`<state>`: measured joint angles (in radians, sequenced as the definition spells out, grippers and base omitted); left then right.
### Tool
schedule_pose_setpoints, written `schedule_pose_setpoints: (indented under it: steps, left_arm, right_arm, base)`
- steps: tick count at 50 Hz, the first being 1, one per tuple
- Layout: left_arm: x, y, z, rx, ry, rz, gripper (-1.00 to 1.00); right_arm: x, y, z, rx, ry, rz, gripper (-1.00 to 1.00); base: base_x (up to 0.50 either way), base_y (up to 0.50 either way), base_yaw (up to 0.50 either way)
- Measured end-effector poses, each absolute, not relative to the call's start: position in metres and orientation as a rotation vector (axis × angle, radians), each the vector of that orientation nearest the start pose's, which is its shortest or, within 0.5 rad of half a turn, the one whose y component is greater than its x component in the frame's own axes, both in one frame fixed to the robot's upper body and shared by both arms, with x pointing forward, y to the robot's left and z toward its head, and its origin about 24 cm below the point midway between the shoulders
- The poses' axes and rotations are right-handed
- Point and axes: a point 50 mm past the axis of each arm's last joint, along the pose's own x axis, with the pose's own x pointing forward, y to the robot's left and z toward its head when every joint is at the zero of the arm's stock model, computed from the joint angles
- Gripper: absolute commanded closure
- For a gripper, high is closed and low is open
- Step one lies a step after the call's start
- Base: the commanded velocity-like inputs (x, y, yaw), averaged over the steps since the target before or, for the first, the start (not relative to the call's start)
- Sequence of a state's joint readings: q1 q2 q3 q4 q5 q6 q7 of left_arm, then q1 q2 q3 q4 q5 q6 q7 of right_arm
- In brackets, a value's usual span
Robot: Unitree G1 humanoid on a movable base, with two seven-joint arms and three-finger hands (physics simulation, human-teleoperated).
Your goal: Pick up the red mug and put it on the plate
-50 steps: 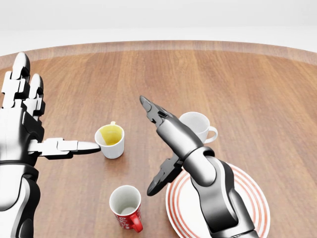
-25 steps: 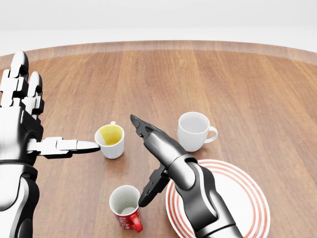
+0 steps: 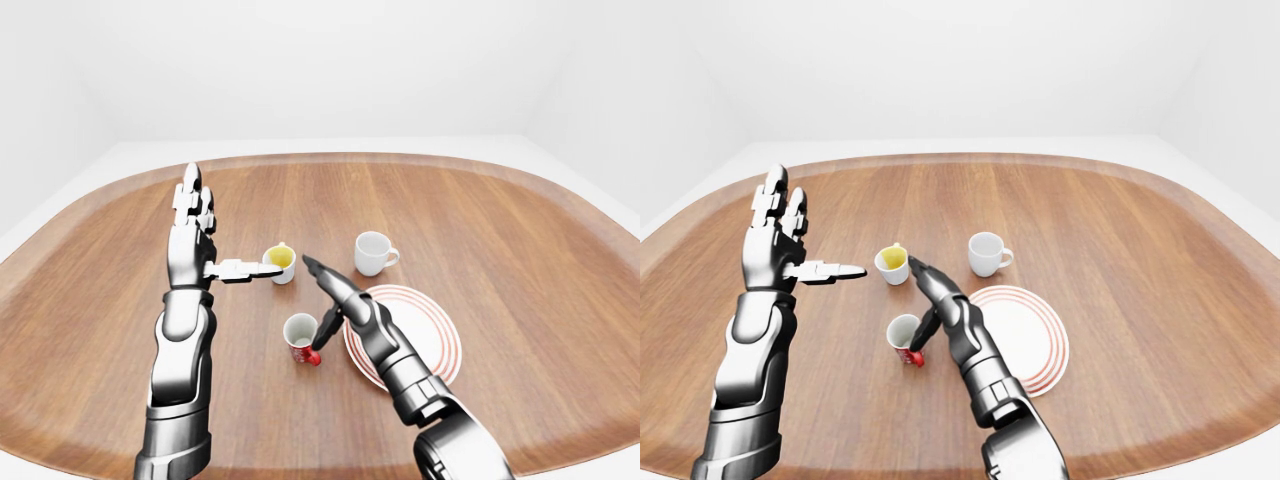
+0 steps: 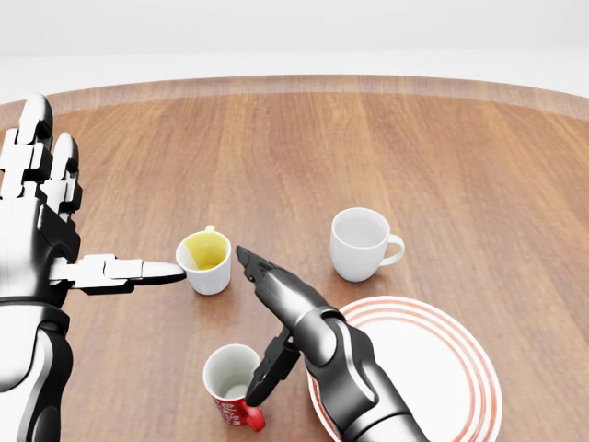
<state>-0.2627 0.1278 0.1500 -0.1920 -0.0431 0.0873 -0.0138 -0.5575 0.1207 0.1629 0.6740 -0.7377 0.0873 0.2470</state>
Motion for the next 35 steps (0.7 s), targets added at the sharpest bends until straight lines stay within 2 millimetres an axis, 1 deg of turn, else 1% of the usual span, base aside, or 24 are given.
schedule_pose_setpoints:
  steps: [19,35]
  left_arm:
    - [0.288,0.187,0.149,0.069,-0.359,0.063,-1.0]
    - [0.288,0.187,0.148,0.069,-0.353,0.064,-1.0]
  right_arm:
    - [0.326,-0.023,0.007,-0.794,0.292,0.593,-1.0]
    - [0.321,-0.015,-0.007,-0.816,0.359,0.611,-1.0]
  base:
    - [0.0,0.0,0.0]
    - [0.0,0.0,0.0]
